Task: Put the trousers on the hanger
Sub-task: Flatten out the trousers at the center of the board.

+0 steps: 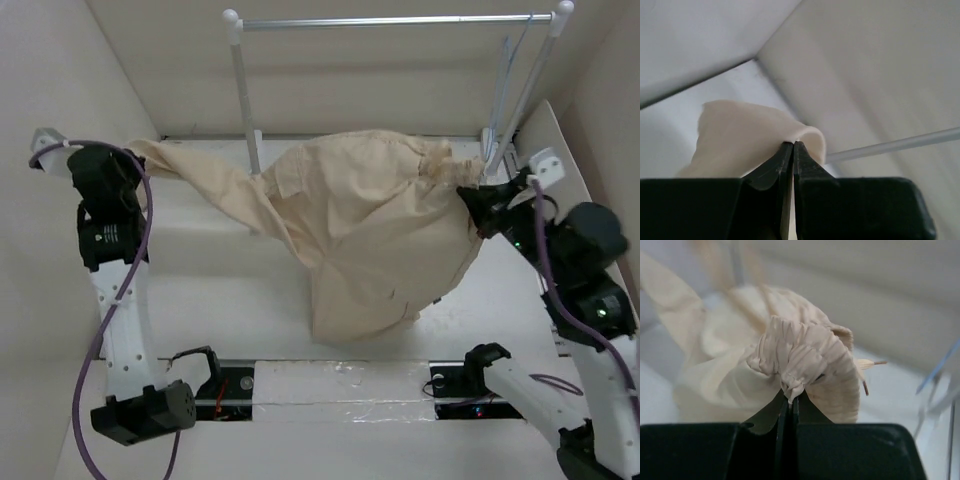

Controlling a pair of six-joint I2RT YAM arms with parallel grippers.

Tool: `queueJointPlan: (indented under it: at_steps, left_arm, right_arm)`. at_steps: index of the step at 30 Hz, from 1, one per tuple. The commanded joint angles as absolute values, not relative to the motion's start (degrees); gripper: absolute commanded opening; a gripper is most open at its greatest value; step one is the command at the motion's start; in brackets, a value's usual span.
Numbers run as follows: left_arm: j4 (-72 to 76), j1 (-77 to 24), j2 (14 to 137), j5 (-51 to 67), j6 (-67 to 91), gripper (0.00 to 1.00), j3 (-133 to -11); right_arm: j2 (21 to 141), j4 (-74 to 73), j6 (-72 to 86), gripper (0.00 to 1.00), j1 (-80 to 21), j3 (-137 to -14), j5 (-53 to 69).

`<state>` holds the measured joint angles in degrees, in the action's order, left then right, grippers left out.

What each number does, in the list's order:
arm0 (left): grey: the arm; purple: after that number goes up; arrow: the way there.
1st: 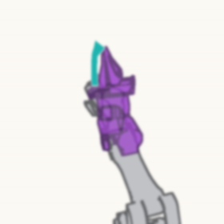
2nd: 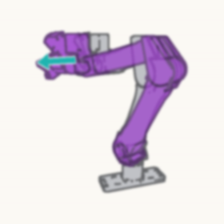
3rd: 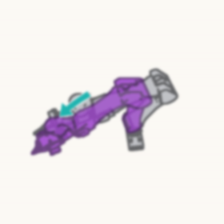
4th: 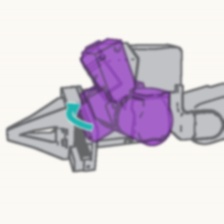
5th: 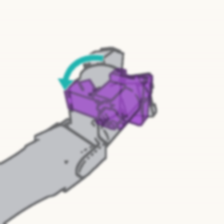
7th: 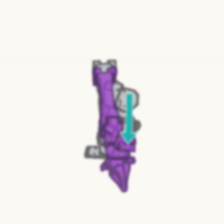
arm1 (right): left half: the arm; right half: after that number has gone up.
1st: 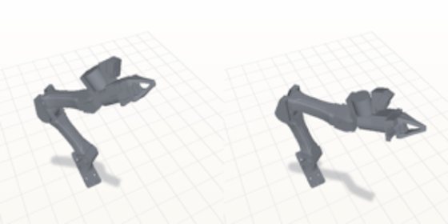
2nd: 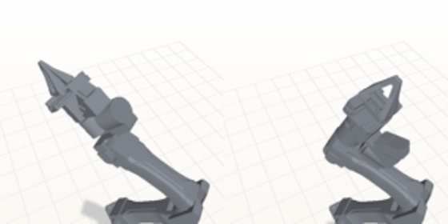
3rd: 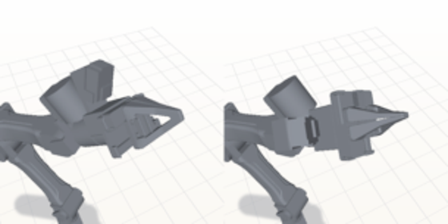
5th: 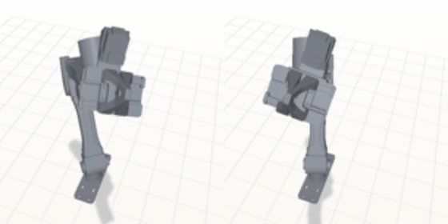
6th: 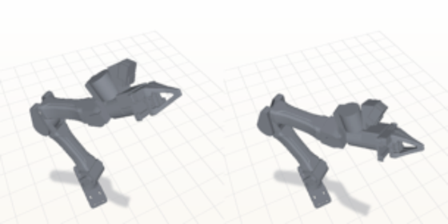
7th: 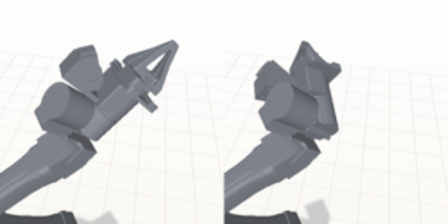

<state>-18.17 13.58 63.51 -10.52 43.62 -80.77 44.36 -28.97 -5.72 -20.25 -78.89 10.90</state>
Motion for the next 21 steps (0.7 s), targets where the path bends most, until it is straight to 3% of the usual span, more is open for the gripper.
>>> queueJointPlan:
  at_steps: [1,7,11,13,14,15,17,18,21]
  left_arm:
    - [-23.9,13.7,64.8,-13.1,42.9,0.00,-64.1]
    - [-17.8,15.0,70.7,-2.9,49.0,0.00,-41.6]
    - [-14.3,19.3,68.0,1.7,48.6,0.00,-36.7]
    - [-14.6,21.7,66.0,1.8,46.2,0.00,-37.9]
    - [-15.4,21.7,64.1,1.7,45.2,0.00,-38.8]
    - [-16.3,21.7,63.2,1.3,44.3,0.00,-40.0]
    - [-19.2,21.1,62.1,0.6,43.2,0.00,-43.5]
    - [-19.9,20.4,62.1,0.6,43.2,0.00,-44.2]
    - [-18.5,19.9,60.6,4.0,44.5,0.00,-43.3]
  right_arm:
    - [46.1,-43.2,-0.5,0.00,-14.4,-62.6,5.0]
    - [44.3,-46.9,3.1,0.00,-8.4,-48.3,-1.6]
    - [43.9,-49.2,3.1,0.03,-7.7,-50.1,-6.1]
    - [44.2,-49.2,2.3,0.25,-7.7,-51.6,-4.5]
    - [44.9,-47.8,2.2,0.61,-8.3,-52.2,-3.5]
    - [45.4,-47.5,1.7,0.77,-8.8,-53.9,-2.0]
    - [46.8,-47.2,-1.7,0.93,-10.4,-56.7,-1.8]
    - [48.5,-46.5,-2.5,0.96,-11.2,-57.8,-2.0]
    - [53.8,-42.6,-4.3,0.93,-16.2,-60.8,-2.8]
